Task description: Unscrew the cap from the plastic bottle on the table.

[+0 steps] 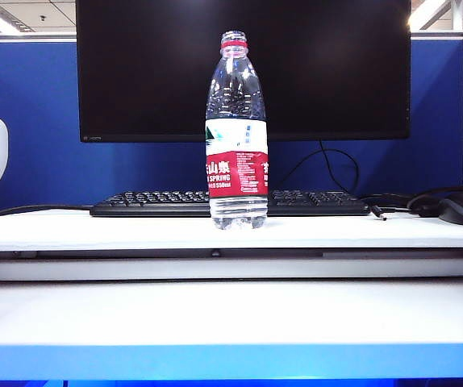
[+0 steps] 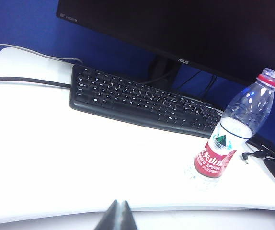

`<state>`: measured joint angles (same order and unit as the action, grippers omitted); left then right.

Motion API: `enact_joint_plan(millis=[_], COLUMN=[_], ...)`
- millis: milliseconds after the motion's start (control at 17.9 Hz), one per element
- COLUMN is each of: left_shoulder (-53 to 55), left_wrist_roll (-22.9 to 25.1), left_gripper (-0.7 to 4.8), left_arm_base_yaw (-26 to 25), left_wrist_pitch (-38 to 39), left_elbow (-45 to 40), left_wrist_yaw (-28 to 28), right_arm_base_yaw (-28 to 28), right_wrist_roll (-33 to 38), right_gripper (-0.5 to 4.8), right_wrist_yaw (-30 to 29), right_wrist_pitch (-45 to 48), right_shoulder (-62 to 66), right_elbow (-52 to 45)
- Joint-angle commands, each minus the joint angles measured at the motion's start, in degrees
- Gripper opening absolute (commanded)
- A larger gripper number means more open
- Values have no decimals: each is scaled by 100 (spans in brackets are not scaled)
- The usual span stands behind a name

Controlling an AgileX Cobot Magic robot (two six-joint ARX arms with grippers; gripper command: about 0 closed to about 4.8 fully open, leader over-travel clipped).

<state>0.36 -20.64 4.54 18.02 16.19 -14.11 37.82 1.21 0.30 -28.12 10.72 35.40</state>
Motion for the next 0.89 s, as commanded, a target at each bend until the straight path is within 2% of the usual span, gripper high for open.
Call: enact_joint_plan(millis=[56, 335, 390, 446, 502, 725, 892], left_shoulder=[-15, -15, -15, -15, -15, -17, -17], left_wrist_roll=[-13, -13, 127, 719, 1095, 1425, 1740], left_gripper=[-4, -4, -4, -3, -3, -3, -3], left_arm_base_yaw=[-9, -9, -9, -9, -9, -11, -22], left_wrist_pitch=[-26, -22, -9, 0, 26, -922, -1499], left_elbow=[15, 15, 15, 4, -42, -817, -1353], left_wrist_yaw=[-7, -7, 15, 284, 616, 1963, 1937], right_arm_base_yaw=[2, 2, 2, 2, 2, 2, 2], right_wrist_roll=[-15, -15, -15, -15, -15, -15, -15], right_gripper=[-1, -1, -1, -1, -1, -1, -1], right_wrist_yaw=[0, 0, -2, 0, 0, -2, -2], right_wrist_pitch=[72, 72, 72, 72, 72, 72, 72], right_shoulder=[0, 0, 0, 0, 0, 0, 0], right_elbow=[35, 35, 35, 35, 35, 35, 35])
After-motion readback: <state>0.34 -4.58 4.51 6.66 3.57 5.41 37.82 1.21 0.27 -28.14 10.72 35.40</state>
